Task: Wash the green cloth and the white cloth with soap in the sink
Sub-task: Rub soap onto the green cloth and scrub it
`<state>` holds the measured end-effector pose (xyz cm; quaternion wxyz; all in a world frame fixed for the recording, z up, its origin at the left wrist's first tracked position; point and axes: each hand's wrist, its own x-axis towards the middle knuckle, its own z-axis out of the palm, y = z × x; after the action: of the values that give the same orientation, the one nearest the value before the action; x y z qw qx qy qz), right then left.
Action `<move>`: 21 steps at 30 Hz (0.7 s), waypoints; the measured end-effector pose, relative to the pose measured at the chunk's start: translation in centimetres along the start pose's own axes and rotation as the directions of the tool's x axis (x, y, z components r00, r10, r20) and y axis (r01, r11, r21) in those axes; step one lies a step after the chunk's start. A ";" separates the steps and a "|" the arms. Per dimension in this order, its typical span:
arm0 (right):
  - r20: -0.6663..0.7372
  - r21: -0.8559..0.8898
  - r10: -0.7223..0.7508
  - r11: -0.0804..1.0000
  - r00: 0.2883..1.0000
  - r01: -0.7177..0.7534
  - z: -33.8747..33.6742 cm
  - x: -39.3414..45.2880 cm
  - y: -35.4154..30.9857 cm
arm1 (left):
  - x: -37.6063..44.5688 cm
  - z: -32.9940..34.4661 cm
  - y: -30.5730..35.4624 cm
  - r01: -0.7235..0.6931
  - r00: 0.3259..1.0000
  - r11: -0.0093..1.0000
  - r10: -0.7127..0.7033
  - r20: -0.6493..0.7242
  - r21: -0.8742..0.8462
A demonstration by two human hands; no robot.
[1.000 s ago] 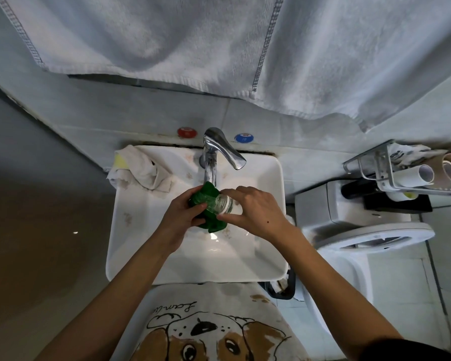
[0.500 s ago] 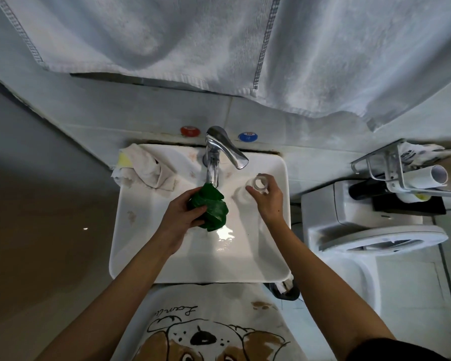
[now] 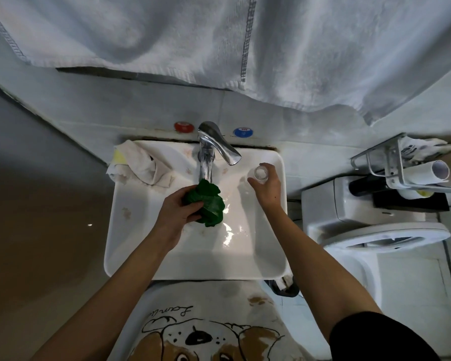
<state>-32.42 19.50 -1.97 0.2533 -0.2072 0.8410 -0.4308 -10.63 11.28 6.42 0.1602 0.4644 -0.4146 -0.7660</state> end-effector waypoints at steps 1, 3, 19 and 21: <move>0.011 -0.005 0.005 1.000 1.000 -0.005 -0.1 -0.1 0.2 | -0.1 0.1 0.0 -0.001 1.000 1.000 0.001 0.000 0.000; 0.023 -0.004 0.022 1.000 0.999 -0.022 -0.3 -0.5 0.0 | -0.1 0.3 0.1 -0.002 1.000 1.000 0.002 0.001 0.003; 0.549 -0.060 -0.100 0.985 0.830 0.159 -0.8 -9.7 -5.6 | -0.8 0.9 1.9 -0.152 0.988 0.942 0.153 0.020 0.300; 0.560 -0.066 -0.167 0.967 0.812 0.245 -0.8 -9.7 -6.0 | -1.0 0.3 2.4 -0.174 0.984 0.906 0.172 0.039 0.385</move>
<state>-24.54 22.23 5.76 0.4211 -0.4287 0.7325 -0.3199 -10.64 10.62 8.93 0.1318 0.4468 -0.5976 -0.6526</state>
